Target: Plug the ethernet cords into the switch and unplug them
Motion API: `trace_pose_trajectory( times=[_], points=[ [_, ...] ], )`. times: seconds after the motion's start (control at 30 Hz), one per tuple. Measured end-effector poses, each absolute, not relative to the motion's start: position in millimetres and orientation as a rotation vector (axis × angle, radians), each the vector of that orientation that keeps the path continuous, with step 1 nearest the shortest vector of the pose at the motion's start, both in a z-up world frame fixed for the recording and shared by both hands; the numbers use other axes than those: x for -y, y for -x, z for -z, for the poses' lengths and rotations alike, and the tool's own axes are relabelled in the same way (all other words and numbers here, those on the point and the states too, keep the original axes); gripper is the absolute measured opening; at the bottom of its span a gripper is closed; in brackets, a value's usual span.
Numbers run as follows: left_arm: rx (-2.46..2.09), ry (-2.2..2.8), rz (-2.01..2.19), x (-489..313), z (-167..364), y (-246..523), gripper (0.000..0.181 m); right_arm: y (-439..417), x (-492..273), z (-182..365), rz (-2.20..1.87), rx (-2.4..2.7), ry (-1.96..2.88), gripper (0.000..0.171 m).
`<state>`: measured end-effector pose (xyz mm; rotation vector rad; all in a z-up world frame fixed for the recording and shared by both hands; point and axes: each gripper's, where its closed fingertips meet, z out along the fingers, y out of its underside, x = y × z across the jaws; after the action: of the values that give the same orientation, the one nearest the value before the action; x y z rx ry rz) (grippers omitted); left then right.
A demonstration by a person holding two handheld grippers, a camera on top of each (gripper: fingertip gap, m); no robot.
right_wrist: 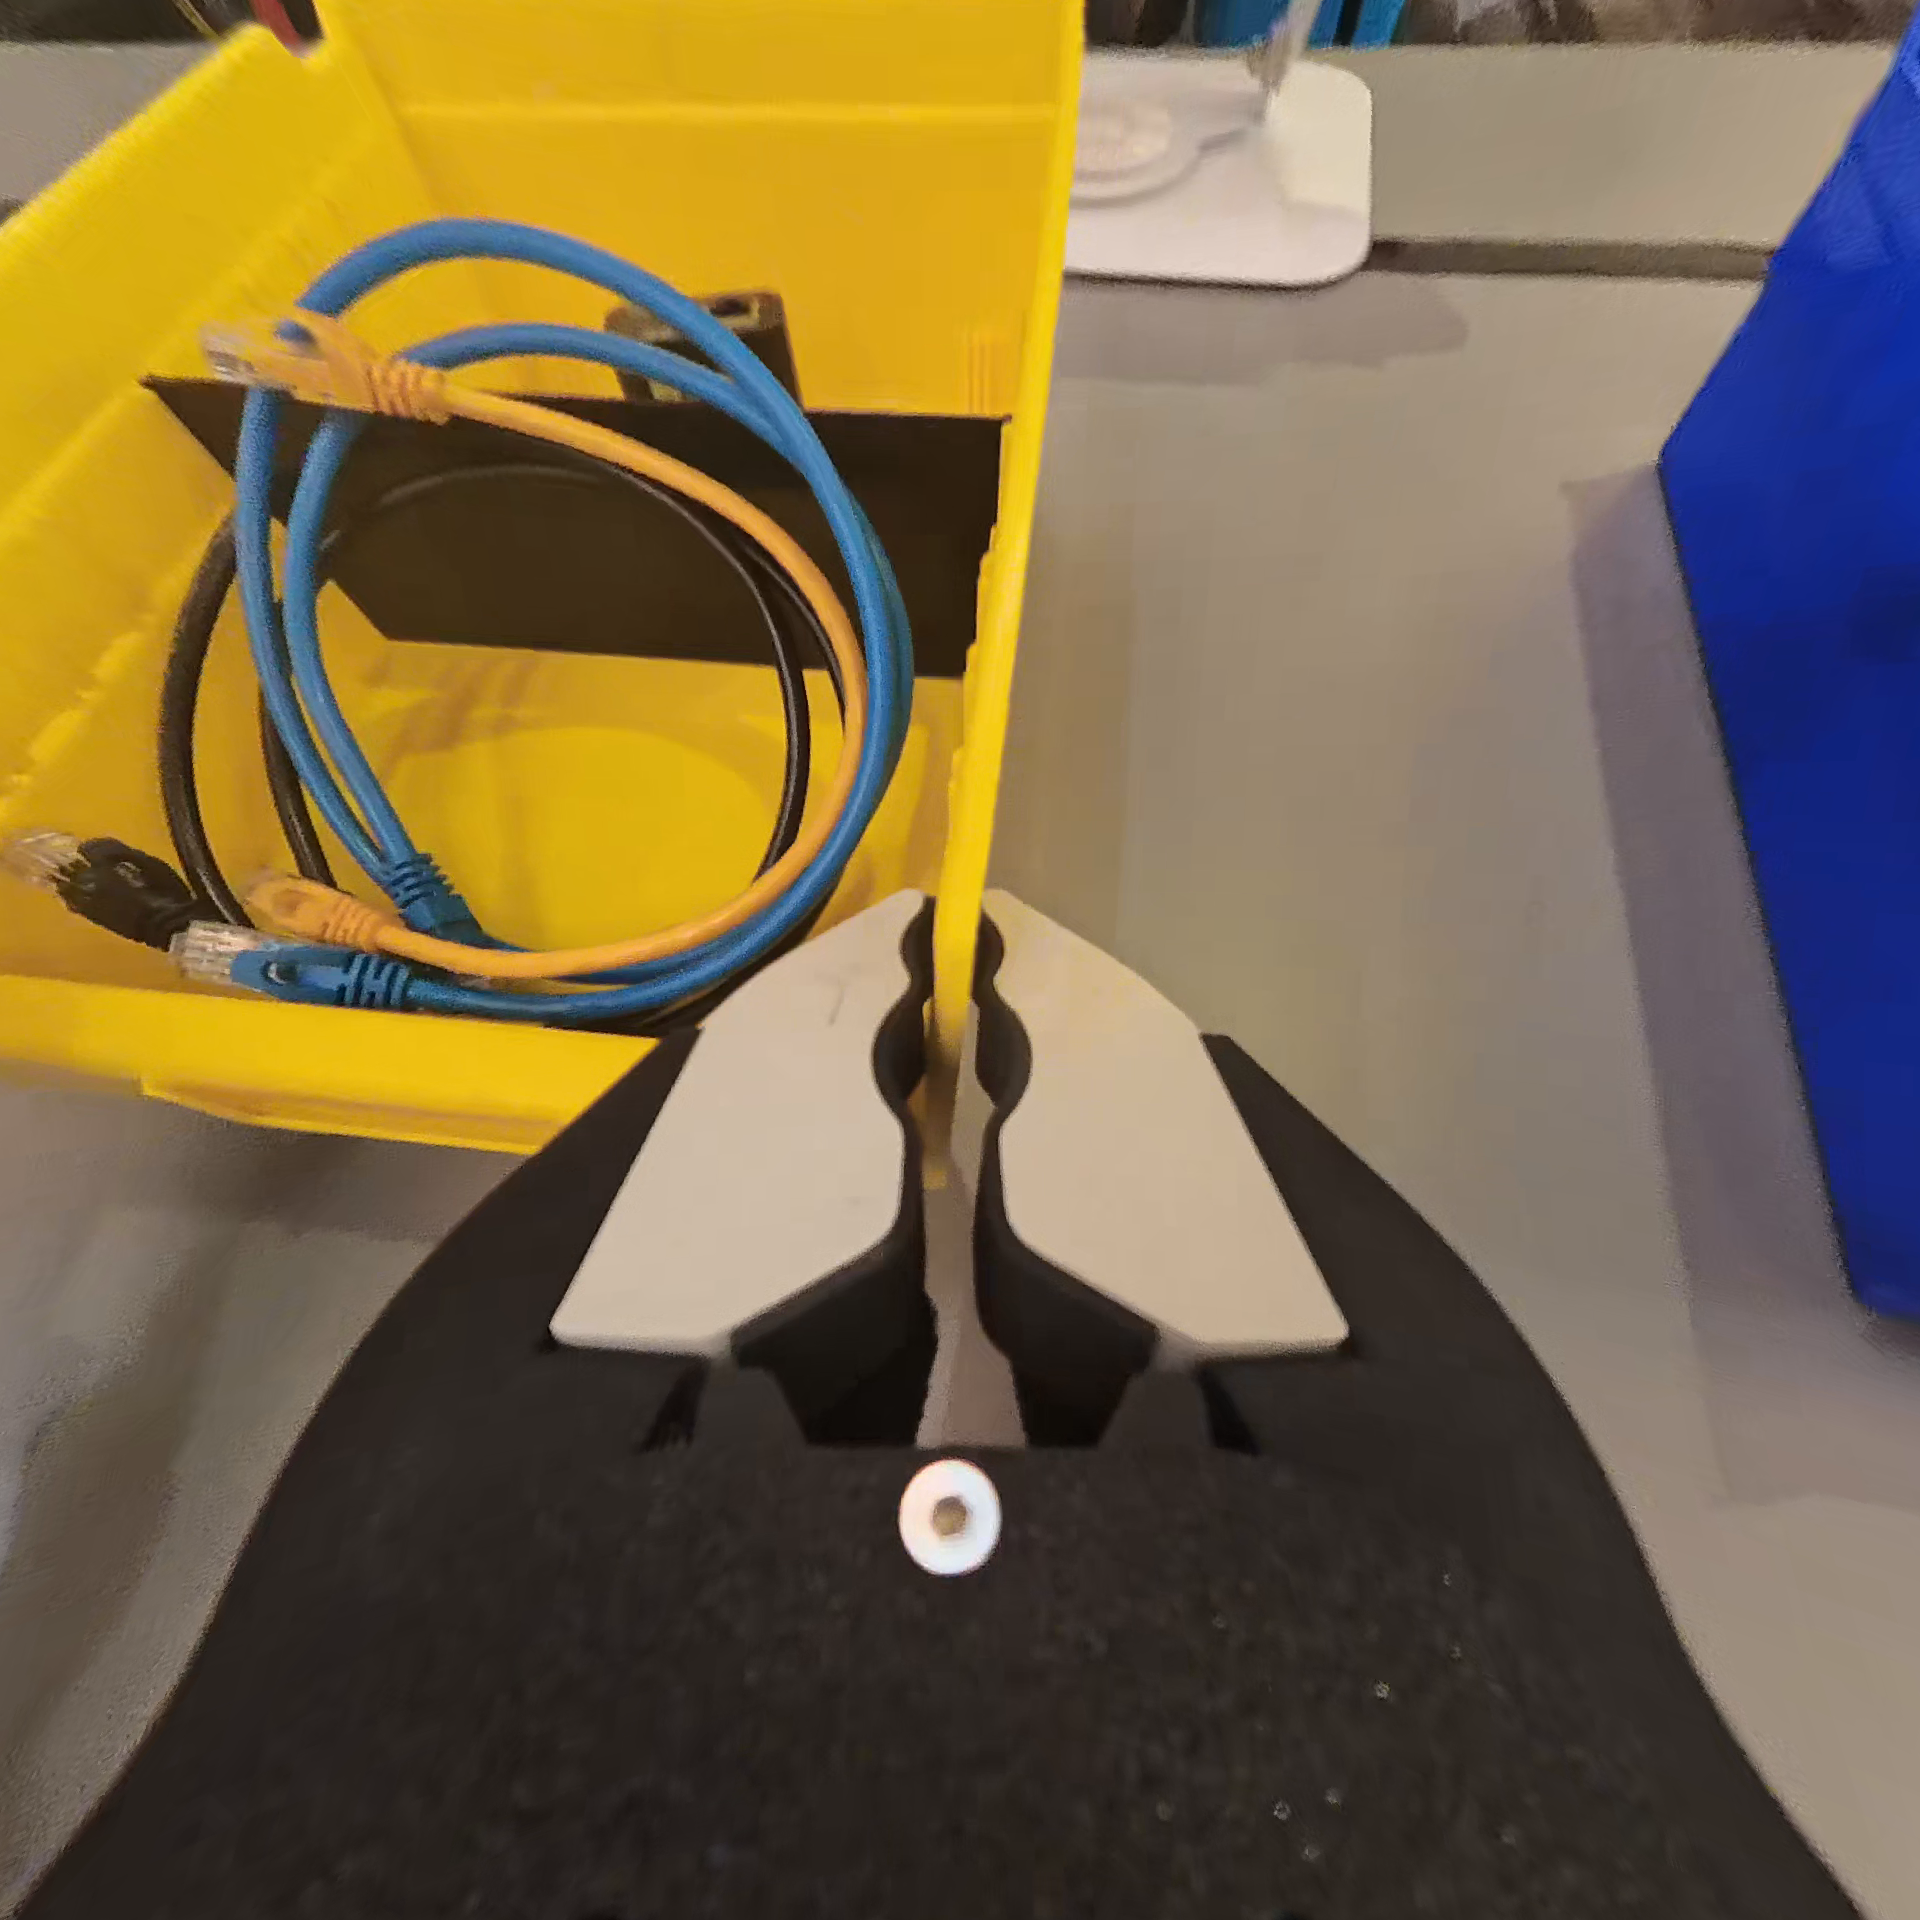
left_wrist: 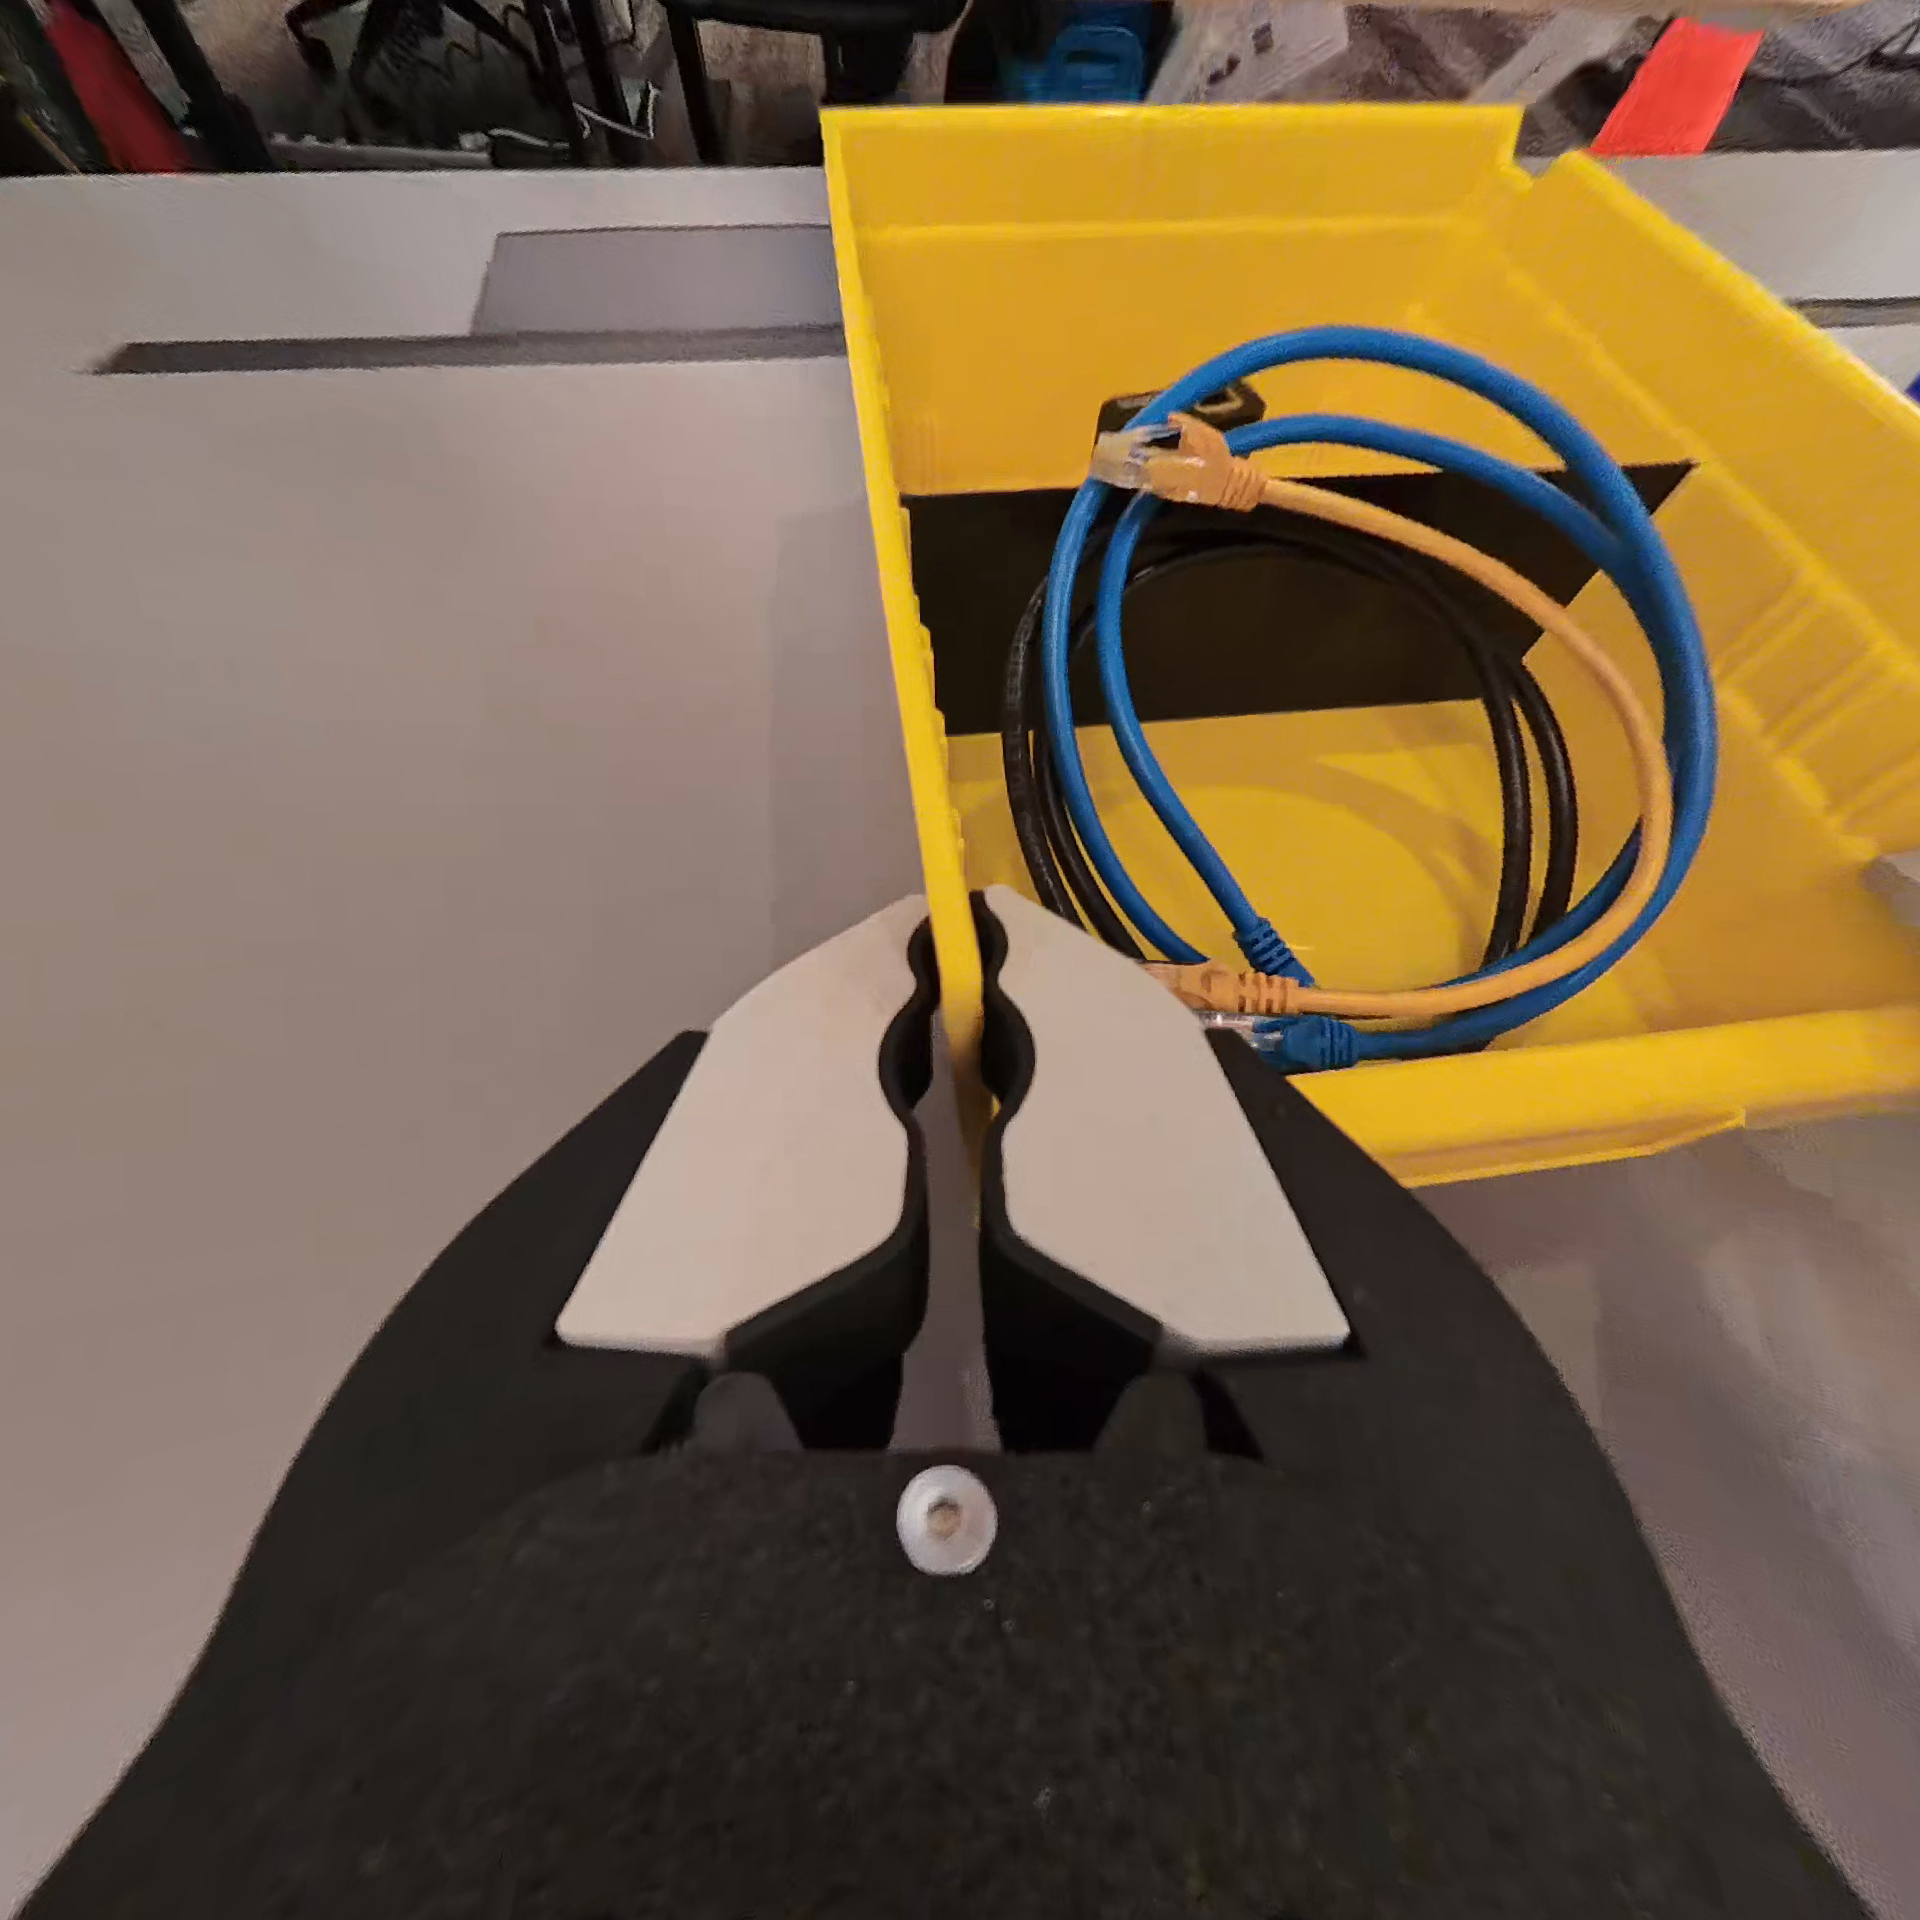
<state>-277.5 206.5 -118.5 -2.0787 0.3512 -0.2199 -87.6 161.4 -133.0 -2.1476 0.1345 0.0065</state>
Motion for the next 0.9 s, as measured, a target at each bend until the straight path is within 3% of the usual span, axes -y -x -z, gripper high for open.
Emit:
trace_pose_trajectory(
  times=[0.23,0.4,0.7,0.9],
  points=[
    [-0.244,2.006,0.138,-213.2,78.5,375.9,0.003,181.4,-183.7,92.3,0.031,-0.012,2.058,0.003],
    [-0.162,2.026,0.178,-219.3,88.0,447.1,0.003,253.4,-200.1,94.0,0.01,0.055,2.07,0.003],
    [-0.202,2.102,0.176,-236.6,129.0,480.7,0.002,290.5,-202.2,140.4,-0.004,0.124,2.08,0.007],
    [-0.104,2.04,0.255,-236.3,119.6,496.4,0.01,308.3,-188.8,138.1,-0.17,0.284,2.109,0.018]
  ],
)
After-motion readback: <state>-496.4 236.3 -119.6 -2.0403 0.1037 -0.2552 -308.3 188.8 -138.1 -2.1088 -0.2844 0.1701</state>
